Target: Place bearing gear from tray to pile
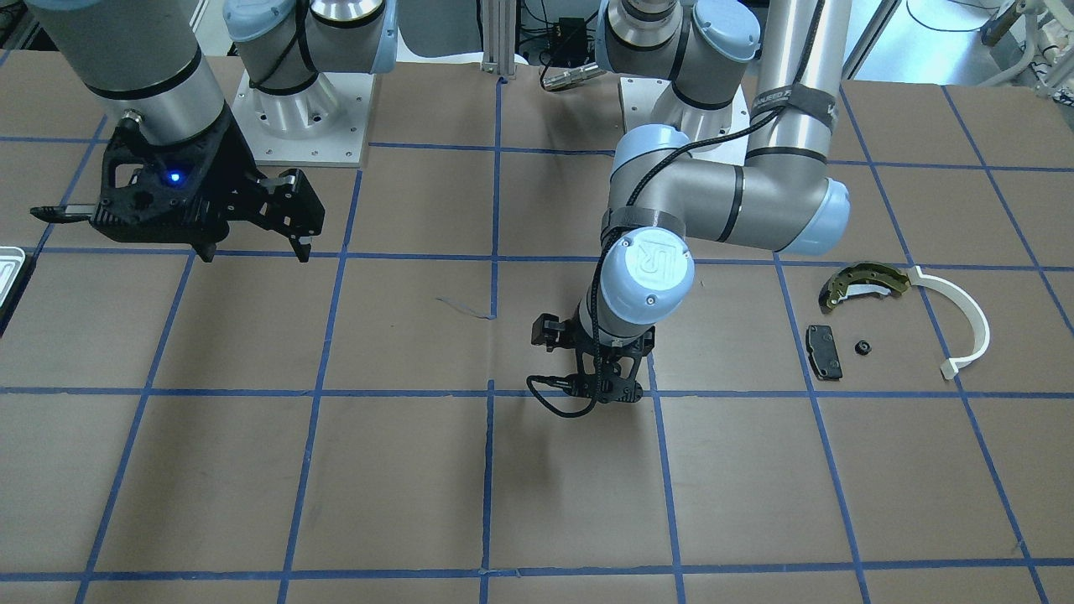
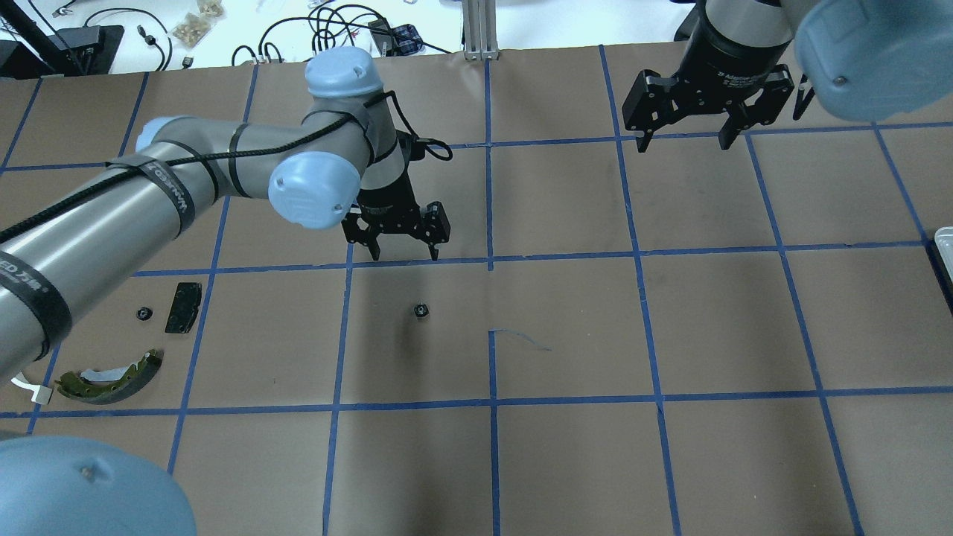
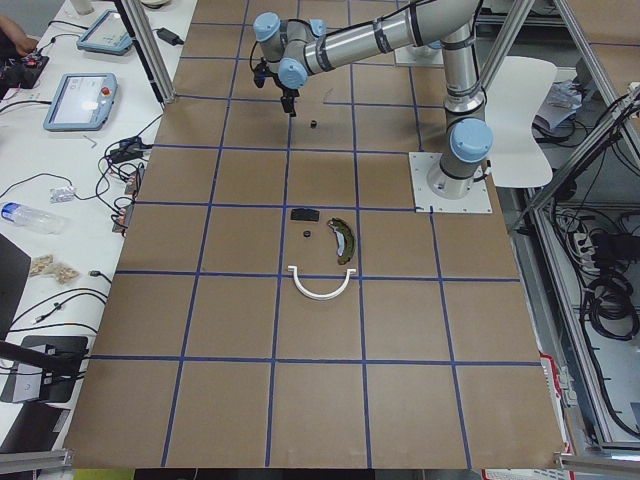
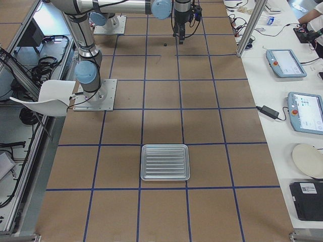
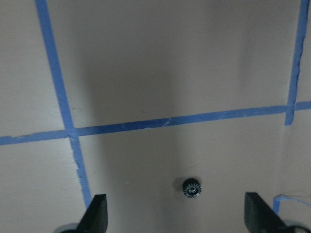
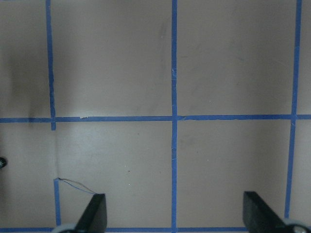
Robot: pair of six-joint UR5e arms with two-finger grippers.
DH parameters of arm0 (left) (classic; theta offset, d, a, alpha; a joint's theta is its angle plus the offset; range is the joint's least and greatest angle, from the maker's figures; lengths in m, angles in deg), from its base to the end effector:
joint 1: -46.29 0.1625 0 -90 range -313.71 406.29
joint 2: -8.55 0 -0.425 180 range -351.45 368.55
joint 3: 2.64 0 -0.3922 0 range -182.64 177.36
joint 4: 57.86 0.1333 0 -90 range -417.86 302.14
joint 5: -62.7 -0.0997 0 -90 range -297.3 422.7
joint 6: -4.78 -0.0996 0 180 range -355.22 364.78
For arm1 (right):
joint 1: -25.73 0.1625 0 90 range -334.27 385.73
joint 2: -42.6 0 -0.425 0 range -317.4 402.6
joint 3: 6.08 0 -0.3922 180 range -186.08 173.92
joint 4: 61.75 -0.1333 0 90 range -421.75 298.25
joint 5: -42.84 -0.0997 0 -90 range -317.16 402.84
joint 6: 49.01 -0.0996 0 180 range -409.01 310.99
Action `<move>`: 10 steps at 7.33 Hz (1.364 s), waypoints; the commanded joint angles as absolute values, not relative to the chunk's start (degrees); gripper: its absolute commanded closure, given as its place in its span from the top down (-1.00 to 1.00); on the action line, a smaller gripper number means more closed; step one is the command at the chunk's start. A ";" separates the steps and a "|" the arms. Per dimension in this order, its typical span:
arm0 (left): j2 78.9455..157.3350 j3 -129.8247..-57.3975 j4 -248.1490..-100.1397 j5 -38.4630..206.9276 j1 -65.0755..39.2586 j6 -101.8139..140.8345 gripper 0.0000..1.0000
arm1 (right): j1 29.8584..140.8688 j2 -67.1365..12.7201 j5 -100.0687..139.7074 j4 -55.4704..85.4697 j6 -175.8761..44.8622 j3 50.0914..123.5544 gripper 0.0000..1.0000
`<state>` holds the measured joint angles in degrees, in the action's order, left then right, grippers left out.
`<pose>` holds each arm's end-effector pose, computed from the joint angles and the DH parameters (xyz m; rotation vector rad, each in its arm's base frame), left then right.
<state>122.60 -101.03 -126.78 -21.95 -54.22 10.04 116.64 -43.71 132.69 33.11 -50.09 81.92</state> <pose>-0.2464 -0.5466 0.2234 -0.1259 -3.0573 -0.3211 0.1419 -0.5222 0.4811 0.0045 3.1368 -0.0867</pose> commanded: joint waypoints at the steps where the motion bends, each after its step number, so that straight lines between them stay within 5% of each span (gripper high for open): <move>1: 122.63 -107.91 -118.87 -21.50 -55.14 11.20 1.00 | 116.52 -44.15 134.87 33.09 -50.32 82.07 1.00; 3: 122.72 -109.34 -118.77 -21.41 -55.14 11.20 0.52 | 116.18 -43.71 134.77 34.48 -49.62 82.16 1.00; 5: 122.80 -109.43 -119.21 -21.41 -55.14 11.20 0.35 | 116.17 -43.80 134.69 36.15 -49.53 83.90 1.00; 10: 122.89 -110.48 -119.39 -21.50 -55.14 11.20 0.35 | 116.35 -43.53 134.78 37.75 -50.41 83.21 1.00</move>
<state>122.84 -109.93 -119.55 -21.46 -55.14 11.20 116.27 -43.61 134.81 37.90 -50.26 83.37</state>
